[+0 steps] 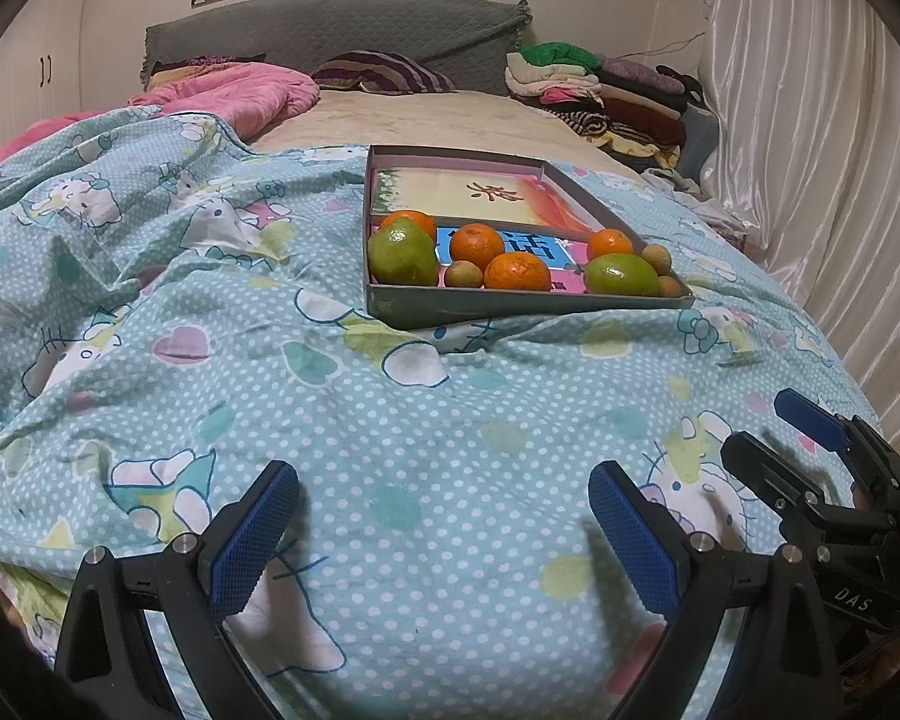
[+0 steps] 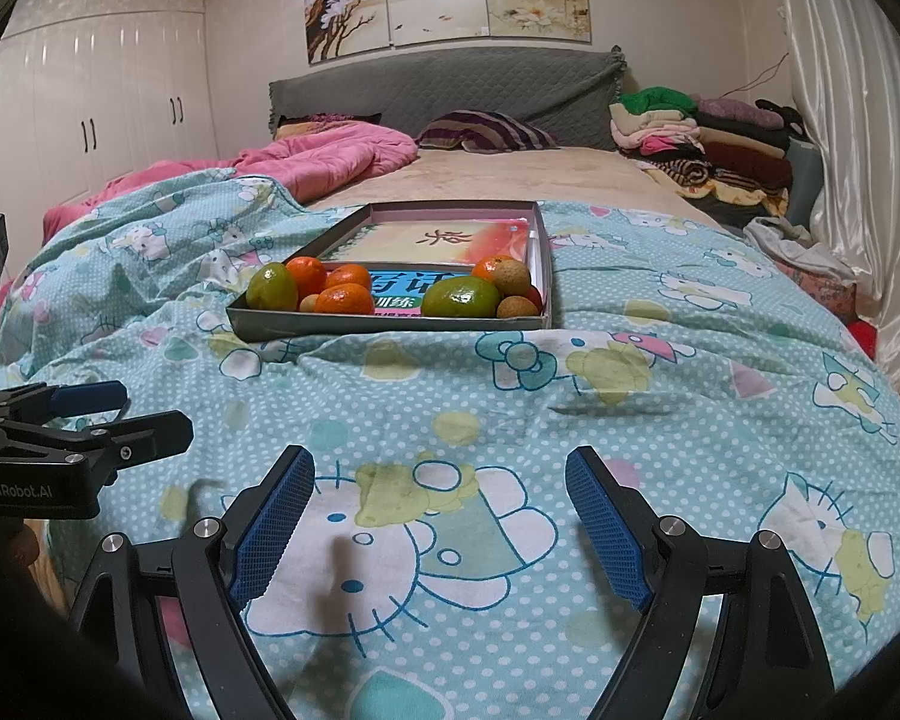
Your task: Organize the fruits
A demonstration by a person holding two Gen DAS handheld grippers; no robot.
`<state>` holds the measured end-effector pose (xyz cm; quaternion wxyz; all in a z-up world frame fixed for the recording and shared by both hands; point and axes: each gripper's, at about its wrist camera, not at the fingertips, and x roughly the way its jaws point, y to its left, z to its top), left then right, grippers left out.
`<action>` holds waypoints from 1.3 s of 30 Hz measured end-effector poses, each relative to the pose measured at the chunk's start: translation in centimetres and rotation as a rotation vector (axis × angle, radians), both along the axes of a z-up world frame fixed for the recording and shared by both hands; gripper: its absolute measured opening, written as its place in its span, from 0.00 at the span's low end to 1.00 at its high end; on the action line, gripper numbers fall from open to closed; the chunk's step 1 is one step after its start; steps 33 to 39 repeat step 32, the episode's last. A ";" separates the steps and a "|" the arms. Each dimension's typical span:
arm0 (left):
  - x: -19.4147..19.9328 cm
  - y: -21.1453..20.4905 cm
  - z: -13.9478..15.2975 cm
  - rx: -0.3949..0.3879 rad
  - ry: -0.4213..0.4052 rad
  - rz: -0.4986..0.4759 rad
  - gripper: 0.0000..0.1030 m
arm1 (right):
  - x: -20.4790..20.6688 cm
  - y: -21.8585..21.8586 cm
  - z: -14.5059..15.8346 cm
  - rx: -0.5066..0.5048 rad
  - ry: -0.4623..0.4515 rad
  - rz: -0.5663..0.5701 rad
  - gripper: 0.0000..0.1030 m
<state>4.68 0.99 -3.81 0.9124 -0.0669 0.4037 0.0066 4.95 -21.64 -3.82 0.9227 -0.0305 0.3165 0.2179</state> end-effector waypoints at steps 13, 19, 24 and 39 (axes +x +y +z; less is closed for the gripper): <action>0.0 -0.1 0.1 -0.012 0.000 -0.009 0.95 | 0.0 0.0 0.0 0.000 -0.001 0.001 0.84; -0.1 -0.3 0.2 -0.011 -0.002 -0.014 0.95 | 0.0 0.0 0.0 -0.004 0.000 0.001 0.84; -0.1 -0.2 0.2 -0.010 -0.001 -0.014 0.95 | 0.1 -0.1 -0.1 -0.003 0.002 -0.003 0.84; 0.3 0.7 0.7 -0.023 -0.018 0.014 0.95 | 1.1 -1.1 -0.2 0.022 0.023 -0.040 0.84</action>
